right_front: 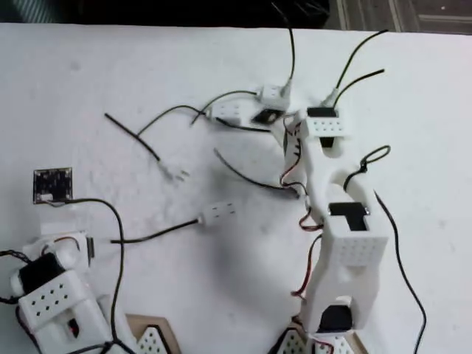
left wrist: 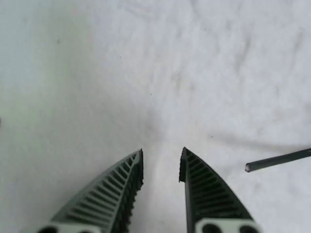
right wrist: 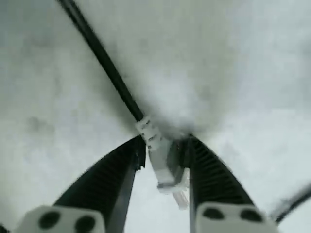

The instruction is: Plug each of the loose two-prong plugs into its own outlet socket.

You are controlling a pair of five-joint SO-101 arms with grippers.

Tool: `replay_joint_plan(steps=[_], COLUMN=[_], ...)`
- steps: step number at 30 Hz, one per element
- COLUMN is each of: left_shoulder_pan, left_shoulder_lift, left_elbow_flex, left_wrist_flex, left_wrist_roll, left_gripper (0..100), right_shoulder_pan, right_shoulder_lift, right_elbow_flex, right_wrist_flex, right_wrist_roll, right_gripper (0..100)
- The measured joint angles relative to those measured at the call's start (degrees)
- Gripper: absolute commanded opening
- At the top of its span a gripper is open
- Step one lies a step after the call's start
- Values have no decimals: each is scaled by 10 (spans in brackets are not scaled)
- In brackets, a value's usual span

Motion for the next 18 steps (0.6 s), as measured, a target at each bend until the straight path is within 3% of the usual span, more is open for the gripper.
replay_joint_plan(steps=[6,10,18], left_shoulder_pan=[1,1,1], left_shoulder_lift=[0,0,0], left_elbow_flex=[0,0,0], left_wrist_flex=[0,0,0], left_wrist_roll=[0,0,0], left_gripper=[142,142,142], right_shoulder_pan=[0,4,6], right_shoulder_lift=[4,8,10], right_elbow_flex=[1,-2,-2], right_wrist_flex=[-3,-3,7], right_wrist_roll=[4,6,16], right_gripper=[113,17,17])
